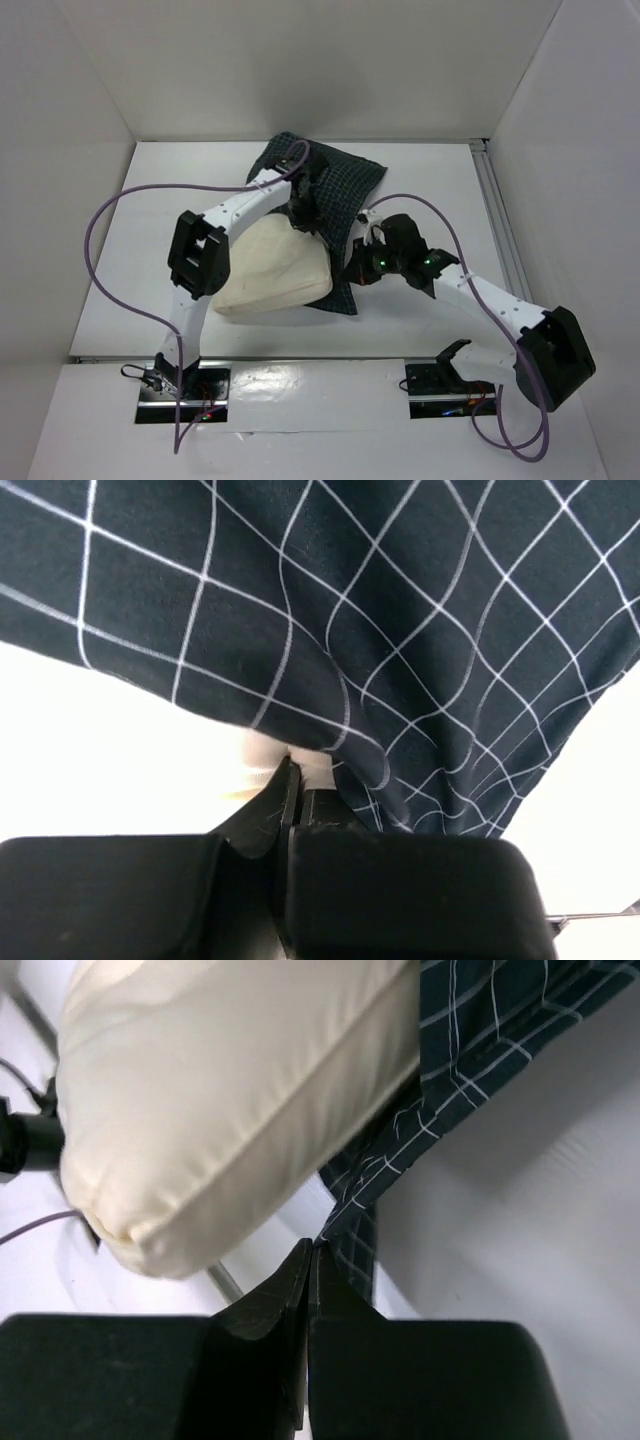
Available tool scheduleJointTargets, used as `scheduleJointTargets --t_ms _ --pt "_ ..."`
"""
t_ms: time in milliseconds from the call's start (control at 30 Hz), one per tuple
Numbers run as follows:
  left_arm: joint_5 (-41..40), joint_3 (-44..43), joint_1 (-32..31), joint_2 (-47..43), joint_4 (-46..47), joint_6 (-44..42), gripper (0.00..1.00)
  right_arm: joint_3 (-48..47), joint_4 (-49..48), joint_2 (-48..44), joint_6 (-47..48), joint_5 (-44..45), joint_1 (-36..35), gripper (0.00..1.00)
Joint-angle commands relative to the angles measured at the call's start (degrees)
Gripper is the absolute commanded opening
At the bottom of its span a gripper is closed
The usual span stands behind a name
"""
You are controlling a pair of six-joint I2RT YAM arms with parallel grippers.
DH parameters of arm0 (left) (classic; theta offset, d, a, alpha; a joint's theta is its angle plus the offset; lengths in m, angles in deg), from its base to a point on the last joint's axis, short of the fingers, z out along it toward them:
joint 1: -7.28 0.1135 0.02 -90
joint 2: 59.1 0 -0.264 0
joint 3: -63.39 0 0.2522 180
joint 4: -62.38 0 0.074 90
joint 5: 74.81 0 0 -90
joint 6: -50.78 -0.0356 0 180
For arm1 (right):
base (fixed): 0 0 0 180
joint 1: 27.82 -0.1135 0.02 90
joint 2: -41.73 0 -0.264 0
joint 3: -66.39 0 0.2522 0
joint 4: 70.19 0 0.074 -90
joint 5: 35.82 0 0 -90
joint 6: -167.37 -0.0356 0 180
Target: Put the pillow into the pillowcase
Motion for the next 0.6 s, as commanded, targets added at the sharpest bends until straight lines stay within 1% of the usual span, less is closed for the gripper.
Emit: scheduleJointTargets --t_ms 0,33,67,100,133,167,233,267,300,333,367,400,433,467,500,533,567 --pt "-10.8 -4.0 -1.5 4.3 7.9 4.2 0.0 0.7 13.0 -6.6 -3.3 -2.2 -1.9 0.0" --pt "-10.8 -4.0 -1.5 4.3 7.9 2.9 0.0 -0.2 16.4 -8.8 -3.3 2.7 -1.1 0.0" --pt "-10.2 -4.0 -2.3 3.4 7.9 1.5 0.0 -0.7 17.9 -9.8 -3.9 2.7 -0.6 0.0" --pt "-9.4 -1.9 -2.3 2.5 8.8 -0.5 0.04 -2.3 19.2 -10.3 -3.9 6.8 0.0 0.0" --pt "-7.2 -1.0 -3.6 1.4 9.4 -2.3 0.21 -3.6 21.1 -10.3 -3.9 9.3 0.8 0.0" --pt "-5.3 -0.2 -3.6 0.5 9.4 -7.4 0.29 -5.0 24.6 -10.3 -3.9 11.3 0.8 0.15" --pt "-2.3 3.1 -5.9 -3.6 9.4 -11.2 0.48 -8.9 26.6 -10.3 -3.2 15.8 1.4 0.65" --pt "0.1 4.9 -6.6 -5.4 8.3 -14.3 0.62 -10.0 26.6 -10.3 -3.2 17.0 1.4 0.69" --pt "1.5 8.7 -7.2 -7.3 7.6 -15.8 0.65 -11.1 26.6 -9.8 -3.2 18.8 1.4 0.72" --pt "2.8 10.5 -7.7 -11.1 7.0 -16.7 0.68 -13.6 26.6 -9.8 -3.2 18.8 1.4 0.72" --pt "6.0 12.3 -7.7 -13.1 6.2 -17.5 0.72 -14.7 27.2 -8.0 -2.7 19.5 1.4 0.72" --pt "7.8 16.3 -7.7 -15.2 5.4 -19.5 0.72 -16.0 27.2 -7.0 -2.0 20.1 1.4 0.72" --pt "8.6 18.2 -7.7 -17.4 5.4 -19.5 0.72 -18.2 27.2 -6.1 -2.0 20.1 1.4 0.72" --pt "8.6 20.3 -7.7 -22.4 5.4 -20.0 0.7 -19.2 27.2 -4.0 -1.3 20.1 0.9 0.75" --pt "8.1 22.4 -6.9 -25.3 5.4 -20.0 0.65 -20.2 25.4 -2.7 -1.3 20.1 0.1 0.8" --pt "8.0 26.6 -5.6 -28.2 5.4 -20.0 0.55 -22.0 24.4 -1.3 -1.3 20.1 -0.9 0.81" --pt "7.2 28.6 -2.0 -31.0 5.4 -19.1 0.52 -23.2 23.3 0.2 -1.3 21.6 -4.3 0.82"
